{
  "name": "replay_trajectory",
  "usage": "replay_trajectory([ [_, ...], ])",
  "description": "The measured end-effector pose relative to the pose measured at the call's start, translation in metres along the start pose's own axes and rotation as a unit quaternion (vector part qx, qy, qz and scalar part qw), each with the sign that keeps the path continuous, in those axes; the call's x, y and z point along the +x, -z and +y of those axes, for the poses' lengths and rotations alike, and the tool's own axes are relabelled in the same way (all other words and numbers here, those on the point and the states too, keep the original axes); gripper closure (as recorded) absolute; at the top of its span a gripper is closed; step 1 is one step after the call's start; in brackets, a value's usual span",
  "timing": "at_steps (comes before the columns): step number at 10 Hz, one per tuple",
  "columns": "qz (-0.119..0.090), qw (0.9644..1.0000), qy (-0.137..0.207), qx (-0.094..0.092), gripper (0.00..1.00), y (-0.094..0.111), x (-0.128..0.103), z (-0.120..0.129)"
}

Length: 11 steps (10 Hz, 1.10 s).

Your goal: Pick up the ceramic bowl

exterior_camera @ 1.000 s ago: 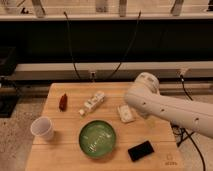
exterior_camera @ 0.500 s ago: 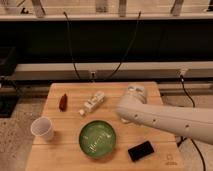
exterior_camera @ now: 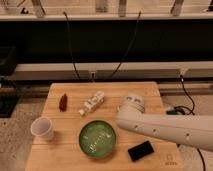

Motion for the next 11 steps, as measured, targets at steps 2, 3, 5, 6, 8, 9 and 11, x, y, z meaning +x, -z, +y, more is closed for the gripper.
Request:
replay_trajectory([
  [2,-0.011,0.9998,0.015,0.003,0.20,-0.004,-0.007,0.007],
  [3,-0.017,0.9996,0.021,0.006,0.20,-0.006,-0.010,0.011],
  [5,-0.024,0.9992,0.030,0.010,0.20,-0.008,-0.011,0.013],
  [6,-0.027,0.9990,0.033,0.010,0.20,-0.009,-0.011,0.015],
  [8,-0.035,0.9984,0.042,0.012,0.20,-0.012,-0.017,0.018],
  [9,-0.038,0.9982,0.045,0.013,0.20,-0.014,-0.020,0.019],
  [11,-0.045,0.9973,0.055,0.017,0.20,-0.015,-0.022,0.019],
])
